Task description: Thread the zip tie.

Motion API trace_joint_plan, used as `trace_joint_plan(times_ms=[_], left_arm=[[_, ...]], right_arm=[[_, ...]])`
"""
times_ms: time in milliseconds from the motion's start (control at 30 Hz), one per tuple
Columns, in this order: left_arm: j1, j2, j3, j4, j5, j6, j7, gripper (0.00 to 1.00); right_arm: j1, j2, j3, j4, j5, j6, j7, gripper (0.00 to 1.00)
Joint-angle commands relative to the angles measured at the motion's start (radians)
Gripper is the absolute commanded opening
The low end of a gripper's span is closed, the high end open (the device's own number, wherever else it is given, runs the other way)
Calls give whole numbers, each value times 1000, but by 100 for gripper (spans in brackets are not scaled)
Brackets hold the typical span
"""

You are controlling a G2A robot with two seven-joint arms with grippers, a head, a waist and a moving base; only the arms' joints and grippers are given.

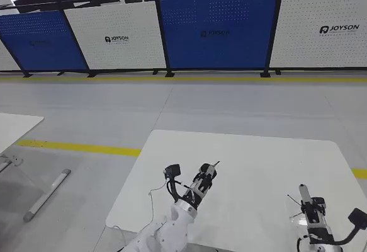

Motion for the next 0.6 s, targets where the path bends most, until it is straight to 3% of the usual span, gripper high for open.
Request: trace_joint_plan(times_ms=[0, 267, 433, 567], left_arm=[[0, 0, 0, 0, -11, -1, -9, 0], [-3, -2, -13, 10, -22, 1, -5, 0], [11, 0, -68, 21, -73, -8, 6, 0], [31, 5, -126, 20, -162, -44, -47, 0]], right_arm=[[0, 0, 0, 0, 0, -3, -1, 100], [15, -3, 9, 8, 12, 16, 0, 100], [11, -4, 76, 5, 68, 24, -17, 100], [-2, -6, 126, -11, 103, 30, -44, 100]])
